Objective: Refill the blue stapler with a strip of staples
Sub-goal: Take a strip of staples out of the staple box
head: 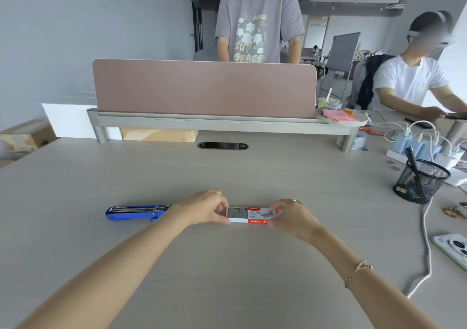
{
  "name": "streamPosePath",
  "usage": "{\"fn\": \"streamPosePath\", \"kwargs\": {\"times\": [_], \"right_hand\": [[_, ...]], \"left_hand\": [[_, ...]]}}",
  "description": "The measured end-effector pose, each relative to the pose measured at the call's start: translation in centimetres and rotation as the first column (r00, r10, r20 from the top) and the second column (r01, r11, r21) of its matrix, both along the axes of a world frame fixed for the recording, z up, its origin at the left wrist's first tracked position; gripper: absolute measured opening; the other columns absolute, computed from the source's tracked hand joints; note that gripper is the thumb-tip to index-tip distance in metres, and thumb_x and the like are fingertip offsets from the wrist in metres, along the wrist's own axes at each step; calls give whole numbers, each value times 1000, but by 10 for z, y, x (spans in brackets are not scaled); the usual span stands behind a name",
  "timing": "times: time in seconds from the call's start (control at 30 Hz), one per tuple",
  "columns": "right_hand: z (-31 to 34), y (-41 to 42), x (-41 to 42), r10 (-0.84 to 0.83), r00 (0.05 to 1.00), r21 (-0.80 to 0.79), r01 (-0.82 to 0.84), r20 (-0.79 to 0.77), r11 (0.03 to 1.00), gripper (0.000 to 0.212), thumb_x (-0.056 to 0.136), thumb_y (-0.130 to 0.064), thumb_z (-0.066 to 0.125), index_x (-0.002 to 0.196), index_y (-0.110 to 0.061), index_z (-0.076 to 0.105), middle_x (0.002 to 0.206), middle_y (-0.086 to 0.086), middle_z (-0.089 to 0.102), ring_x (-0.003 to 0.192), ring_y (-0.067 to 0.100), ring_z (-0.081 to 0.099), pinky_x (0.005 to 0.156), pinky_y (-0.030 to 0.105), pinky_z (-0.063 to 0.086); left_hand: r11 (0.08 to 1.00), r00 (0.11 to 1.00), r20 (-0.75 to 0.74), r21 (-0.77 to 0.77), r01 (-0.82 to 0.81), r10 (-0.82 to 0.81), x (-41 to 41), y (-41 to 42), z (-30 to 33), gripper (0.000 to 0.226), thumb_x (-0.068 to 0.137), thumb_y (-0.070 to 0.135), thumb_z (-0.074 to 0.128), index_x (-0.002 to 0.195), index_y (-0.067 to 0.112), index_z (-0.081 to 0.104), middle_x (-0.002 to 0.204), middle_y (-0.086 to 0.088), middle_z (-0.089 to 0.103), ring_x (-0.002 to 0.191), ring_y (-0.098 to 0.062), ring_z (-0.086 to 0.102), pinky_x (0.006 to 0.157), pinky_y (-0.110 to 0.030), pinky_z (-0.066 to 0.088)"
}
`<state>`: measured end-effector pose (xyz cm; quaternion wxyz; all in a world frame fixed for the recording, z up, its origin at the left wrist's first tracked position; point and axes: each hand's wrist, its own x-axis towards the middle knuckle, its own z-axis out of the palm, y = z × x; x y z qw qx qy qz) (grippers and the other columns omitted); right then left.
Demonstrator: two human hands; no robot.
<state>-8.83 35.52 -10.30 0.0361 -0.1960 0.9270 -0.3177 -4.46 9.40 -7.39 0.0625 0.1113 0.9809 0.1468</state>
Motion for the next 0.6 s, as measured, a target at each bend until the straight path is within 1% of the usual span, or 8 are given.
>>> {"fn": "streamPosePath", "kwargs": {"times": [0.1,0.27,0.37,0.5,0.6], "right_hand": [[1,2,0,5,1000,-19,-5,14,1000,33,70,-29,75,100,-22,66,97,-3,65,97,17,55,77,26,43],[-1,3,2,26,1000,-55,-25,16,998,31,71,-25,76,99,-19,66,100,3,66,97,17,58,79,26,46],[-1,3,2,34,999,-56,-34,7,998,30,71,-24,75,99,-20,65,97,1,64,98,18,56,78,25,43],[0,1,0,45,999,-32,-44,12,999,24,72,-26,75,90,-29,59,91,-5,58,96,16,51,74,23,38],[-1,1,0,28,1000,-30,-28,-1,999,29,72,-25,75,99,-21,64,93,-3,59,95,16,52,71,20,39]], "left_hand": [[1000,1000,-18,15,-14,14,3,2,0,40,78,47,70,106,20,65,99,5,57,95,-16,56,81,-34,48],[1000,999,-32,16,-20,21,4,3,-1,39,78,46,70,106,20,64,104,3,60,96,-15,56,82,-33,46],[999,999,-36,21,-28,29,3,3,-1,40,77,47,71,106,19,64,104,3,60,97,-14,57,84,-34,48],[999,999,-30,36,-34,35,0,6,-1,40,75,49,72,103,21,64,102,5,60,96,-14,57,86,-37,49],[999,999,-21,23,-29,30,-1,8,-1,43,74,49,72,107,22,62,104,5,59,96,-14,57,86,-37,50]]}}
